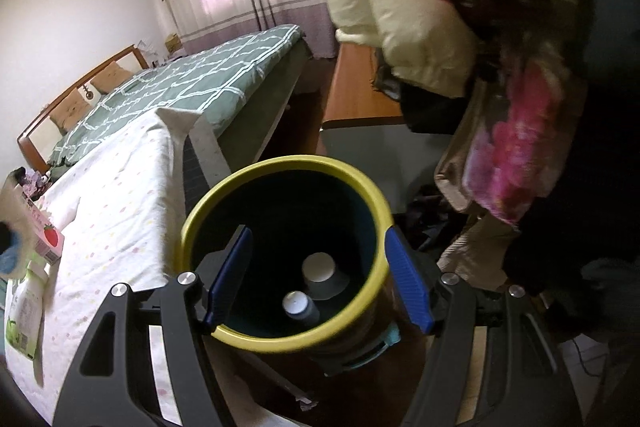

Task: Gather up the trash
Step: 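Carry the white bowl with the left gripper over the bin and release, then move the right gripper back over the table toward the white-blue wrapper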

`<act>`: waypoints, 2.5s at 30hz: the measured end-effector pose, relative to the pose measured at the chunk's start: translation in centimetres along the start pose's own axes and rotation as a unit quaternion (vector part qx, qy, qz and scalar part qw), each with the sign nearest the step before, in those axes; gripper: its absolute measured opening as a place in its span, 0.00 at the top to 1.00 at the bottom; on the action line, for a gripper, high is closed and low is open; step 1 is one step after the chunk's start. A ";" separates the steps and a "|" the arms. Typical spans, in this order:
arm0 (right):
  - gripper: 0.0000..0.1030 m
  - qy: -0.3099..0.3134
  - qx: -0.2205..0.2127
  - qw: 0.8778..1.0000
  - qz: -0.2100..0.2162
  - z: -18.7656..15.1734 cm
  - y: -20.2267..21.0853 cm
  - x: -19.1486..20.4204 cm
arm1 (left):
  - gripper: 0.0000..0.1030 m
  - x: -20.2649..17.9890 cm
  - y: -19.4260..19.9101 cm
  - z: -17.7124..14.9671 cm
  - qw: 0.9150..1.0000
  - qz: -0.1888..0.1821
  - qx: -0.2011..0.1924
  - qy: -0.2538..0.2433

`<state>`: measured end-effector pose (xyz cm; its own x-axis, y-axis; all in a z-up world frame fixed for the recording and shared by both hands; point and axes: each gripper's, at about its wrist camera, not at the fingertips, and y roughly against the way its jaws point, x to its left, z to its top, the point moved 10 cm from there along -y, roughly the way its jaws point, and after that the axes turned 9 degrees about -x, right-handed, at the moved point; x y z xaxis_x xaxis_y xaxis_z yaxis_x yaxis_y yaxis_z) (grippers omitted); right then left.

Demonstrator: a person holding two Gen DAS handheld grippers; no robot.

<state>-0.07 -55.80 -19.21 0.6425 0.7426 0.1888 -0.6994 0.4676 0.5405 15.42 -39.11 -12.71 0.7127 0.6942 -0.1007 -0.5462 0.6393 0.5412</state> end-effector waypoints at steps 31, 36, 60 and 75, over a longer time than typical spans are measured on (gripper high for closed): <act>0.35 -0.013 0.030 0.999 -0.011 -2.4 -0.9 -3.5 | 0.09 -5.6 -7.3 -0.9 0.999 -0.017 0.049 0.015; 0.35 0.005 0.030 1.000 0.004 -2.6 -0.5 -1.1 | 0.06 -1.4 -1.5 -0.5 0.999 0.020 0.000 0.032; 0.35 0.173 0.030 0.965 0.195 -7.0 4.8 27.4 | 0.05 28.0 26.8 -10.3 0.921 0.325 -0.122 0.176; 0.38 0.279 0.050 0.902 0.327 -12.2 9.0 47.0 | 0.05 32.1 33.0 -12.6 0.893 0.391 -0.144 0.173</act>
<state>20.02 -10.82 -15.44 -0.1736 0.9826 0.0661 -0.8222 -0.1815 0.5395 14.73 8.47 -8.58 -0.0867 0.9941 -0.0654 -0.9433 -0.0608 0.3262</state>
